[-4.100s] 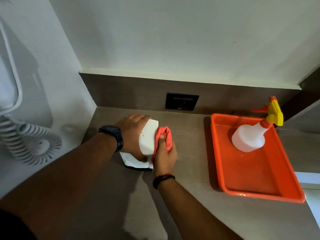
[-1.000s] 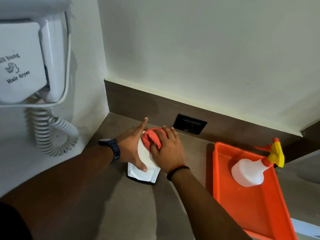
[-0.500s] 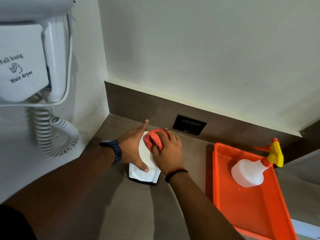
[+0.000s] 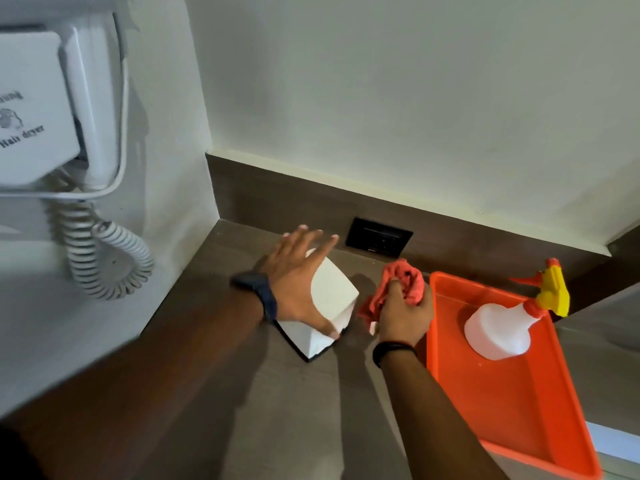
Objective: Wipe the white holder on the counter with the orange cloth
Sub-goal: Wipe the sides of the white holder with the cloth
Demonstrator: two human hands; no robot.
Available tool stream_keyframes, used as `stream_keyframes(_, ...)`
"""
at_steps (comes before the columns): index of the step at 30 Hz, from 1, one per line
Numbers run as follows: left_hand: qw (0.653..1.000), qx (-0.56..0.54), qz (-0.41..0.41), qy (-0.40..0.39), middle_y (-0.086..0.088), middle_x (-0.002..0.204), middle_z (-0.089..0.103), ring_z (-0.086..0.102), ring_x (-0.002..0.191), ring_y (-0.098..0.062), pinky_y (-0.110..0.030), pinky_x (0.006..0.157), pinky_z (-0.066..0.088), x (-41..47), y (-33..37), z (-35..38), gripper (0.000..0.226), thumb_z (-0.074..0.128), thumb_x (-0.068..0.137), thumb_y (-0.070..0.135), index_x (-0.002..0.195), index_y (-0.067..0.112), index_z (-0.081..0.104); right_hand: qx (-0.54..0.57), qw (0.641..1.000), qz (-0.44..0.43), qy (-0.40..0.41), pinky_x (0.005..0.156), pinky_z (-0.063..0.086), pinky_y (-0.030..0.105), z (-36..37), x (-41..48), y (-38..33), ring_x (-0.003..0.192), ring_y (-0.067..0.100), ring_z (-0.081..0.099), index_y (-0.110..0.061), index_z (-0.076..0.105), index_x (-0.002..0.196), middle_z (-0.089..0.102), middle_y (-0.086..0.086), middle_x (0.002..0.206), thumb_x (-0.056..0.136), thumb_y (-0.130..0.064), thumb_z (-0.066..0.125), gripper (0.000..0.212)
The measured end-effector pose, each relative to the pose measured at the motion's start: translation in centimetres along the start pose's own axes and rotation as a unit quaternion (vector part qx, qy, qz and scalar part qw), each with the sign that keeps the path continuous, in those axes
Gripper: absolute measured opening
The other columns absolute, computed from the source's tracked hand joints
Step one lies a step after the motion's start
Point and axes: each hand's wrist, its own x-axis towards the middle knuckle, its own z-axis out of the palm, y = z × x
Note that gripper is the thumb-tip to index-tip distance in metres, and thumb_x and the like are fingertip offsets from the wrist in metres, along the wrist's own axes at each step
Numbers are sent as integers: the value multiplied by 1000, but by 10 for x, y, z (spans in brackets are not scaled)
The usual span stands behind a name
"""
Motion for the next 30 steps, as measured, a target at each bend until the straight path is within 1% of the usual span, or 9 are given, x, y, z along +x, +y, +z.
stream_keyframes(2,986,46,89,-135,-1,156,18,8,142,-25,-46,117,9,16,-6,-16,139,75,37,81,148,29,7,6,1000,-1,-15,78,59,32,-10,5,7,82,12,71,-39,67,86,72,-14,83,76,-27,64,16)
stream_keyframes(4,979,74,108,-156,0,140,41,35,126,-25,-45,107,34,21,0,-19,122,78,39,77,140,27,31,20,1000,0,-17,91,57,50,-18,8,17,95,26,71,-35,67,90,74,2,97,72,-31,64,19)
stream_keyframes(9,981,74,-177,-36,-6,115,63,54,88,-27,-38,72,45,14,28,-21,113,39,34,103,116,28,59,40,999,18,-12,94,55,56,-35,9,27,100,32,70,-41,69,87,74,8,103,73,-30,64,19)
stream_keyframes(12,968,30,-242,-54,-10,125,60,54,97,-30,-40,77,43,6,18,-31,128,28,29,108,123,26,56,33,999,26,-11,97,53,56,-44,8,27,104,33,69,-26,69,105,73,12,109,81,-22,65,24)
stream_keyframes(16,985,90,-15,-144,-7,154,22,18,139,-28,-49,115,20,3,-2,-30,157,40,15,105,146,24,11,43,997,52,-44,95,54,45,-46,-7,36,101,28,69,-31,66,91,72,4,100,87,-17,67,15)
stream_keyframes(19,963,117,79,-228,0,159,8,3,143,-20,-42,118,5,9,-5,-21,162,57,14,96,146,31,-10,52,992,75,-82,84,56,29,-36,-24,46,94,23,70,-29,66,88,72,-3,93,86,-12,67,17)
stream_keyframes(21,966,137,92,-198,-1,156,18,14,140,-21,-38,116,10,12,-5,-11,158,62,18,90,147,26,-4,54,989,80,-113,82,55,24,-20,-33,49,95,21,70,-24,69,97,74,0,99,85,-11,67,18)
stream_keyframes(27,984,138,58,-101,-1,143,40,36,126,-23,-42,106,36,12,3,5,145,57,20,92,141,21,19,59,971,150,-176,106,48,46,18,-47,50,117,23,62,-28,58,126,66,6,130,93,-45,56,37)
stream_keyframes(30,986,128,55,-96,-1,142,40,36,125,-23,-42,104,38,12,1,6,144,58,20,91,139,22,18,44,969,178,-167,91,56,53,11,-69,61,108,29,67,-39,58,116,68,7,123,84,-67,48,43)
